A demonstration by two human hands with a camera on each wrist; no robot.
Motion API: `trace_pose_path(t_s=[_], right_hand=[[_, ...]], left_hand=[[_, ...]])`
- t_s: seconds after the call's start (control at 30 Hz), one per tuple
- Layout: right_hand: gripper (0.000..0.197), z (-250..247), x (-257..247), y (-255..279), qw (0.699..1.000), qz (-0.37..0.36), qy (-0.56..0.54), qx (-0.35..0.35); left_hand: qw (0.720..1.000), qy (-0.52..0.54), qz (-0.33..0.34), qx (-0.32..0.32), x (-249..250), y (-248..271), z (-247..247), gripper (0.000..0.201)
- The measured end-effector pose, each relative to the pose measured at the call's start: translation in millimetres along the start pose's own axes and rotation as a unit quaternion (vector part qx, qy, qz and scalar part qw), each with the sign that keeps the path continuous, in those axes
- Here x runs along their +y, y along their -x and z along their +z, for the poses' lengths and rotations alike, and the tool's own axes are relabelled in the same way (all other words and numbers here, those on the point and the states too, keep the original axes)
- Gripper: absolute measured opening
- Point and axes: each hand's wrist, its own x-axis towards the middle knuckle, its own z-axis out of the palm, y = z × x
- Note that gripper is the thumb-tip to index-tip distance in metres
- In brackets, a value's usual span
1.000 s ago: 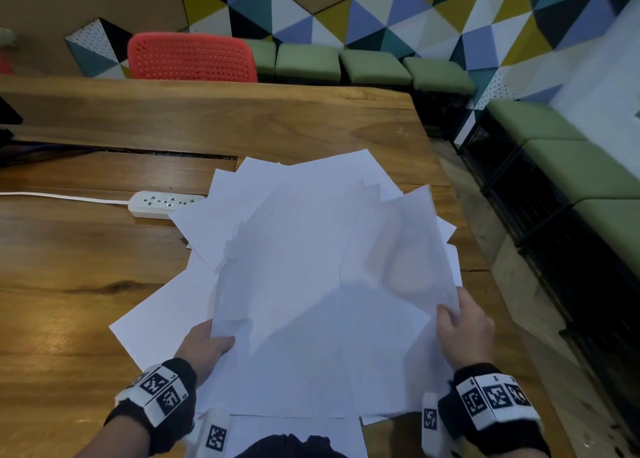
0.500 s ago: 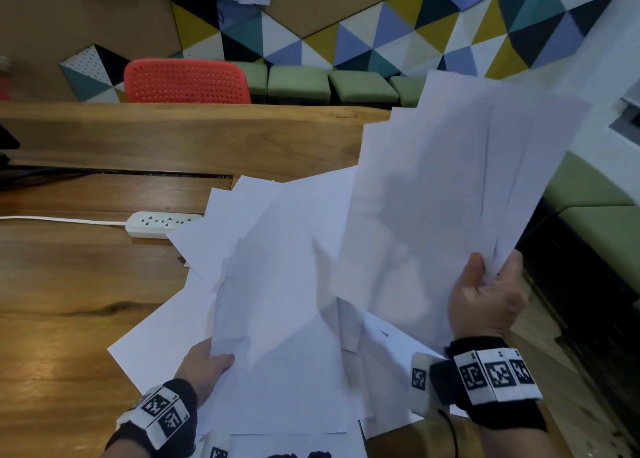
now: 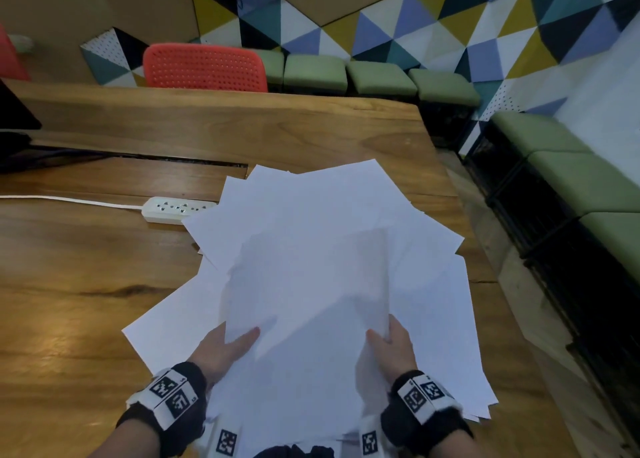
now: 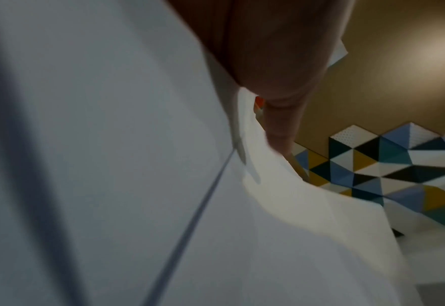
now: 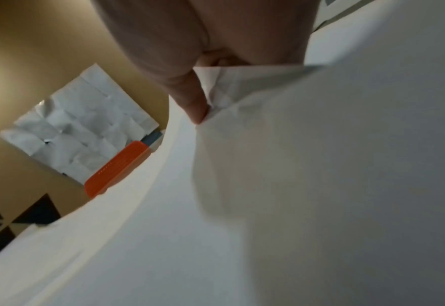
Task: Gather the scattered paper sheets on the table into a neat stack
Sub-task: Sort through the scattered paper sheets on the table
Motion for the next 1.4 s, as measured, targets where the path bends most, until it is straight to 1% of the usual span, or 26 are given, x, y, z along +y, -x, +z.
trace_pose_path(t_s=[0.07, 0.13, 0.23, 0.27, 0.33, 0.43, 0.47, 0.5, 0.57, 0.6, 0.63, 0.67, 0.7, 0.73, 0.8, 0.83, 0.9, 0.97, 1.03, 1.13, 1.17, 1.2, 1.23, 1.27, 1.33, 1.4], right_hand=[[0.026, 5, -2, 4, 0.999, 0.004, 0.012, -0.04], [0.024, 7, -6, 8, 0.998, 0.016, 0.015, -0.063], [0.021, 0, -12, 9, 0.999, -0.007, 0.016, -0.045], [0.024, -4, -13, 8, 0.999, -0.011, -0.001, -0.041], [0.047, -11, -16, 2, 0.997, 0.008, -0.067, -0.037], [0.098, -15, -20, -6, 0.986, 0.066, -0.137, -0.063], [0.111, -13, -20, -7, 0.975, 0.085, -0.183, -0.09], [0.112, -14, -23, -10, 0.953, 0.106, -0.255, -0.12], [0.081, -20, -37, -13, 0.901, 0.14, -0.383, -0.15], [0.076, -27, -42, -20, 0.887, 0.14, -0.417, -0.142], [0.077, -34, -51, -24, 0.884, 0.128, -0.434, -0.119], [0.077, -42, -57, -33, 0.894, 0.115, -0.426, -0.081], [0.071, -49, -68, -38, 0.898, 0.099, -0.426, -0.057], [0.06, -57, -77, -44, 0.902, 0.077, -0.421, -0.048], [0.032, -66, -97, -54, 0.914, 0.036, -0.403, -0.041], [0.023, -69, -102, -61, 0.917, 0.018, -0.398, -0.025], [0.025, -75, -107, -70, 0.935, -0.017, -0.353, 0.021], [0.031, -80, -102, -79, 0.947, -0.028, -0.319, 0.035], [0.034, -83, -98, -80, 0.957, -0.03, -0.289, 0.012], [0.036, -83, -82, -80, 0.964, -0.004, -0.262, -0.046], [0.036, -80, -77, -75, 0.966, 0.013, -0.249, -0.068], [0.033, -76, -69, -73, 0.966, 0.03, -0.239, -0.091], [0.027, -70, -64, -70, 0.968, 0.047, -0.219, -0.115], [0.02, -64, -57, -67, 0.969, 0.059, -0.204, -0.129], [0.027, -55, -47, -60, 0.968, 0.076, -0.2, -0.134], [0.028, -49, -40, -52, 0.957, 0.097, -0.241, -0.129]], left_hand=[[0.999, -0.031, 0.019, -0.001, -3, 1, 4, 0.059], [0.999, -0.034, 0.035, 0.007, -4, 1, 5, 0.056], [0.999, 0.017, 0.039, -0.002, -1, 1, 3, 0.047], [0.998, 0.043, 0.042, -0.004, 0, 3, 2, 0.043], [0.995, 0.089, 0.035, -0.016, 2, 6, -1, 0.039], [0.992, 0.121, 0.032, -0.035, 0, 7, -3, 0.043], [0.99, 0.129, 0.033, -0.039, -1, 7, -3, 0.044], [0.99, 0.133, 0.034, -0.041, -2, 6, -3, 0.044], [0.989, 0.134, 0.039, -0.049, -2, 6, -4, 0.044], [0.988, 0.133, 0.043, -0.058, -2, 6, -5, 0.046], [0.988, 0.133, 0.046, -0.067, -3, 6, -7, 0.049], [0.987, 0.134, 0.05, -0.076, -3, 6, -9, 0.055], [0.986, 0.134, 0.05, -0.082, -3, 5, -11, 0.063], [0.986, 0.133, 0.052, -0.088, -3, 5, -12, 0.072], [0.985, 0.128, 0.057, -0.099, -2, 5, -12, 0.086], [0.985, 0.127, 0.058, -0.104, -1, 5, -12, 0.09], [0.985, 0.127, 0.055, -0.104, 0, 5, -13, 0.091], [0.985, 0.134, 0.045, -0.1, 0, 4, -14, 0.08], [0.985, 0.135, 0.037, -0.1, 1, 6, -16, 0.079], [0.986, 0.126, 0.035, -0.103, 0, 7, -17, 0.093], [0.986, 0.127, 0.03, -0.104, 0, 6, -17, 0.088], [0.985, 0.133, 0.025, -0.104, -1, 6, -17, 0.077], [0.985, 0.137, 0.018, -0.102, 0, 6, -18, 0.068], [0.985, 0.137, 0.013, -0.101, -1, 5, -17, 0.067], [0.987, 0.13, 0.006, -0.097, -1, 4, -17, 0.075], [0.988, 0.125, 0.002, -0.092, -2, 3, -17, 0.075]])
